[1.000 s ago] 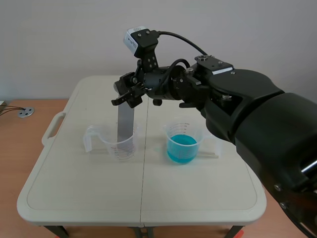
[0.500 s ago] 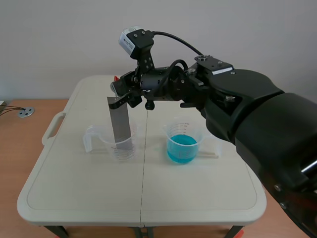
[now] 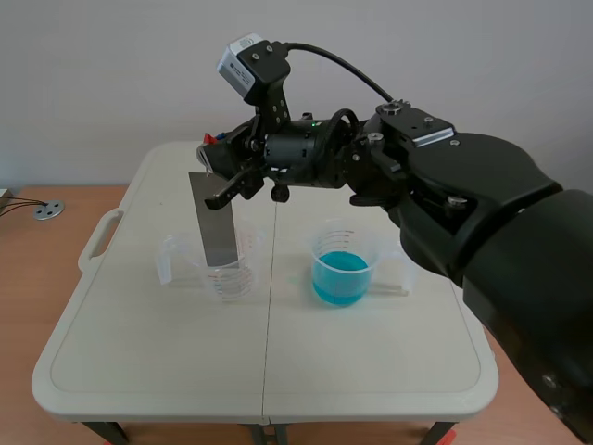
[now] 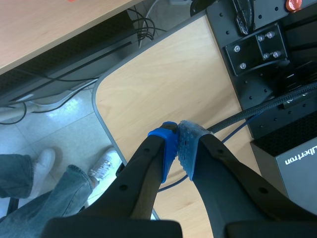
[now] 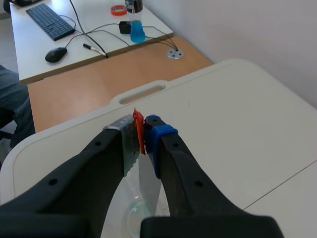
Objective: Hold the metal plate by the orange handle, dip it into the blue solution, take it out and point at it, then put the plate back in the beaker on the left.
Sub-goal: 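Lift the metal plate out of the left beaker, then move the plate over the blue solution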
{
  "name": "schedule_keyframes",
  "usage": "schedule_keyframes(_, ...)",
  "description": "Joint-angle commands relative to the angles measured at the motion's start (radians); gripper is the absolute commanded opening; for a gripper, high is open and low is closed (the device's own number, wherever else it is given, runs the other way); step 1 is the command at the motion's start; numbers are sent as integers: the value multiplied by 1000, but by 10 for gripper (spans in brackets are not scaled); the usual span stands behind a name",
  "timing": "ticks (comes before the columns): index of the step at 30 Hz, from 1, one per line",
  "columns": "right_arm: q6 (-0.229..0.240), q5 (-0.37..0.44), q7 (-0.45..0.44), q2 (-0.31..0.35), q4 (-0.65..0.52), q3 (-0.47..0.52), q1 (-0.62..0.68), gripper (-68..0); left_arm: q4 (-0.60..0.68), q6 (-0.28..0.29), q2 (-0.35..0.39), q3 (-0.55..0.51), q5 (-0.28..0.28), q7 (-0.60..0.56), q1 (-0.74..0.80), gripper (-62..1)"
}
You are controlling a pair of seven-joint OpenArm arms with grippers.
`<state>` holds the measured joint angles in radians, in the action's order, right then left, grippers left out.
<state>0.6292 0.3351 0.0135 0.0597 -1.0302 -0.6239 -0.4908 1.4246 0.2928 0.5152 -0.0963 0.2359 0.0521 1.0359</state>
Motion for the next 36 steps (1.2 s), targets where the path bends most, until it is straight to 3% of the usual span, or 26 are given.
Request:
schedule_keyframes(1,1,7,-22,7,-43,0,-9,-660,14,10,-5,8,7,-10,8,-582)
schedule_keyframes(17,0,8,-9,79,-296,3,25,-660,18,10,-2,7,14,-37,8,-582)
schedule_keyframes(23,0,14,23,112,-405,13,26,-660,72,8,3,-5,14,-48,8,-582)
schedule_keyframes(32,0,148,99,182,-518,53,26,-660,228,7,5,-102,60,-101,-3,-582)
schedule_keyframes(36,0,214,113,233,-555,64,26,-660,280,6,48,-119,60,-101,-61,-582)
